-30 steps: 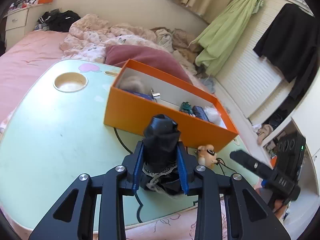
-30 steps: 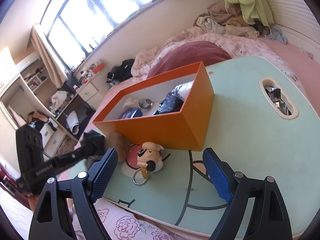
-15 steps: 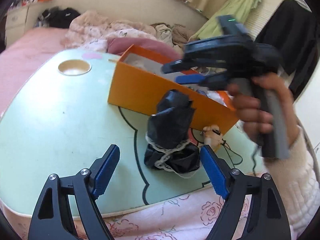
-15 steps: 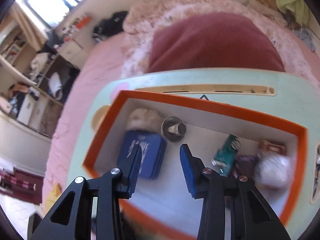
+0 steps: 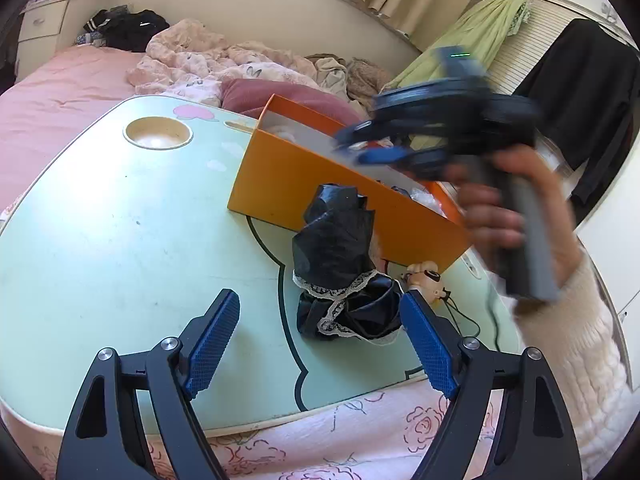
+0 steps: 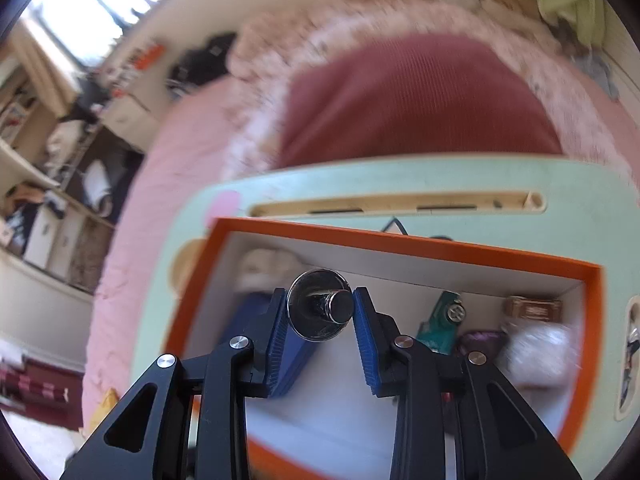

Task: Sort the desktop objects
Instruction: 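Grasp the silver metal cap in the box with the right gripper, then place the silver cap on the table with the right gripper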

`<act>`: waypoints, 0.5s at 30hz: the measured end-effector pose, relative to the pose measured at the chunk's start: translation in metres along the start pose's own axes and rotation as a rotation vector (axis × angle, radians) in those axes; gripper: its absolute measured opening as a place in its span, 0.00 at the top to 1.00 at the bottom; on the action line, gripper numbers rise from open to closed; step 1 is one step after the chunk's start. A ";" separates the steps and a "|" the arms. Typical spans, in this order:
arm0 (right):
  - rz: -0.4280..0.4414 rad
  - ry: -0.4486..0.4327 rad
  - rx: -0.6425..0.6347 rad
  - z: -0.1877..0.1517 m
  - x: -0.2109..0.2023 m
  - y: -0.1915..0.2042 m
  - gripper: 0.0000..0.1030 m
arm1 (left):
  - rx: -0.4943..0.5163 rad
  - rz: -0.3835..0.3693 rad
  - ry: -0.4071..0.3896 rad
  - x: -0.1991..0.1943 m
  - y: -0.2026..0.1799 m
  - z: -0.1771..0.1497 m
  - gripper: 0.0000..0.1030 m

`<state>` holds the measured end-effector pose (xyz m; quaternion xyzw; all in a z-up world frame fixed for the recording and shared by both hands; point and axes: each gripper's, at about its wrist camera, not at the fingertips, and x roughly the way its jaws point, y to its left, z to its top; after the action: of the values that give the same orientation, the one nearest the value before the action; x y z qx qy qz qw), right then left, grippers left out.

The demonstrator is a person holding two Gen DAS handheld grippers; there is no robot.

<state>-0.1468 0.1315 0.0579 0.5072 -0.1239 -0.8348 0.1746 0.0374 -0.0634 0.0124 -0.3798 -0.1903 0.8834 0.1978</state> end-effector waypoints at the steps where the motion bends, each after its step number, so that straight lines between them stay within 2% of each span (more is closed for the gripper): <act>1: 0.029 -0.036 -0.021 -0.007 -0.020 0.001 0.70 | -0.001 0.000 0.000 0.000 0.000 0.000 0.20; 3: 0.089 -0.079 -0.068 -0.029 -0.057 0.002 0.70 | -0.004 -0.003 -0.001 0.000 0.001 0.001 0.20; 6: 0.131 -0.047 -0.153 -0.063 -0.074 0.006 0.69 | -0.011 -0.011 -0.002 -0.001 0.002 0.001 0.20; 8: 0.145 -0.007 -0.202 -0.088 -0.066 0.005 0.69 | -0.012 -0.014 -0.015 -0.004 0.001 0.002 0.20; 10: 0.124 0.023 -0.231 -0.103 -0.050 0.004 0.69 | -0.013 -0.019 -0.055 -0.011 0.002 0.003 0.20; 13: 0.032 0.020 -0.249 -0.116 -0.027 0.005 0.69 | -0.010 -0.012 -0.077 -0.014 0.001 0.006 0.20; 15: 0.060 -0.002 -0.244 -0.120 -0.027 0.001 0.69 | -0.009 -0.009 -0.069 -0.011 0.000 0.009 0.20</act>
<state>-0.0288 0.1382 0.0253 0.4775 -0.0368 -0.8385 0.2599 0.0381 -0.0701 0.0246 -0.3490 -0.2026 0.8943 0.1934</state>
